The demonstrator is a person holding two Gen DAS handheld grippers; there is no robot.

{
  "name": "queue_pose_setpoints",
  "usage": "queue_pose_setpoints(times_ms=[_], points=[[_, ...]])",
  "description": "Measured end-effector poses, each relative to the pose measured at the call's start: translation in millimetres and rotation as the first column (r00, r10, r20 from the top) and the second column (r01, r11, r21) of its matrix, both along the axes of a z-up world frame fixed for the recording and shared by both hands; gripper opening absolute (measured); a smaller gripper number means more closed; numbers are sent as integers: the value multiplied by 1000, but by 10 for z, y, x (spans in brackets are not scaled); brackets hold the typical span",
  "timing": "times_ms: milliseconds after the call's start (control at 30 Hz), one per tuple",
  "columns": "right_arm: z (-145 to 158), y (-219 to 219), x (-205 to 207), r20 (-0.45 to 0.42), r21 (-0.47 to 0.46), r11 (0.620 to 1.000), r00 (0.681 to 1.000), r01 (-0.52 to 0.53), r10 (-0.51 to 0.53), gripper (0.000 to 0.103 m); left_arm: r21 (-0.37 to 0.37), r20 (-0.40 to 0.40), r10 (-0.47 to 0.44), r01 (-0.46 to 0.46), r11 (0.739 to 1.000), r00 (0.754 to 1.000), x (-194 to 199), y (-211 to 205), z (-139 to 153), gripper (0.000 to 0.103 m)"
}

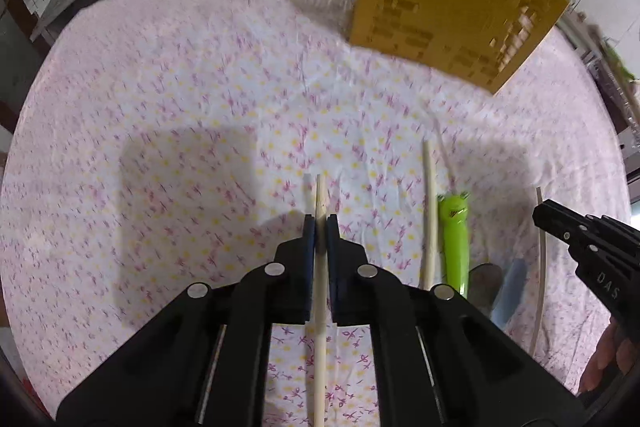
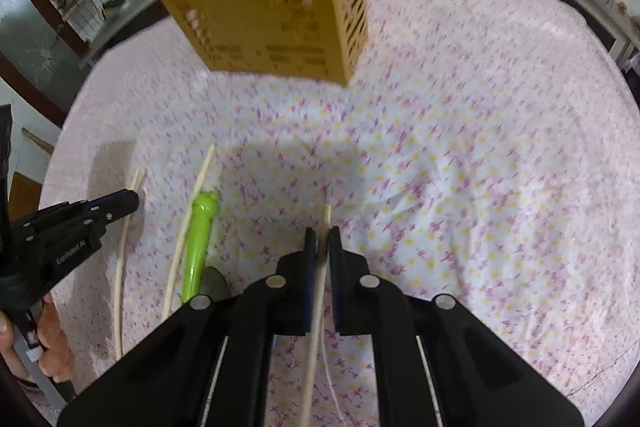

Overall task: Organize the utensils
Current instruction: 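Lift both held chopsticks and carry them over the yellow holder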

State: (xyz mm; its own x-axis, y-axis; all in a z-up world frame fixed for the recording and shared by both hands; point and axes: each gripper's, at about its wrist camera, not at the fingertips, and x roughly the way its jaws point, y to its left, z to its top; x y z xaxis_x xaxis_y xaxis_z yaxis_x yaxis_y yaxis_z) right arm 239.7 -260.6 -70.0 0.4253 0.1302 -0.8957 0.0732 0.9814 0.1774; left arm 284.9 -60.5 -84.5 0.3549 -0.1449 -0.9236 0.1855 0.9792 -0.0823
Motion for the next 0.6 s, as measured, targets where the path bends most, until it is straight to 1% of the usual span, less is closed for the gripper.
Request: queue_pose_setpoints(times_ms=[100, 167, 200, 233, 300, 333, 433, 467, 533, 600], points=[[200, -72, -94, 92, -3, 1000, 996, 9, -9, 7, -38, 75, -3, 6, 999, 997, -53, 74, 215, 5], [350, -135, -123, 155, -3, 1000, 988, 14, -13, 6, -50, 154, -4, 12, 999, 988, -107, 96, 391, 5], [402, -169, -130, 181, -4, 1000, 983, 18, -17, 6, -62, 187, -7, 19, 998, 982, -126, 106, 467, 5], [503, -177, -165, 226, -7, 1000, 974, 19, -17, 6, -76, 220, -8, 25, 997, 976, -144, 113, 545, 5], [637, -197, -211, 288, -26, 999, 957, 31, -22, 6, -110, 298, -3, 37, 993, 955, -194, 148, 707, 5], [750, -185, -246, 338, -47, 998, 941, 36, -18, 6, -116, 329, -3, 43, 992, 944, -217, 159, 770, 5], [976, -176, -289, 423, -83, 995, 906, 51, -11, 6, -150, 426, 0, 71, 986, 905, -260, 123, 955, 5], [1051, -168, -291, 454, -91, 994, 891, 55, -7, 6, -149, 442, -1, 75, 986, 897, -244, 73, 1000, 5], [1183, -189, -273, 514, -103, 992, 858, 75, -11, 6, -144, 488, 1, 79, 986, 873, -243, 6, 1122, 5], [1299, -226, -269, 554, -87, 992, 832, 86, -24, 6, -150, 513, 3, 86, 985, 858, -228, -17, 1208, 5]])
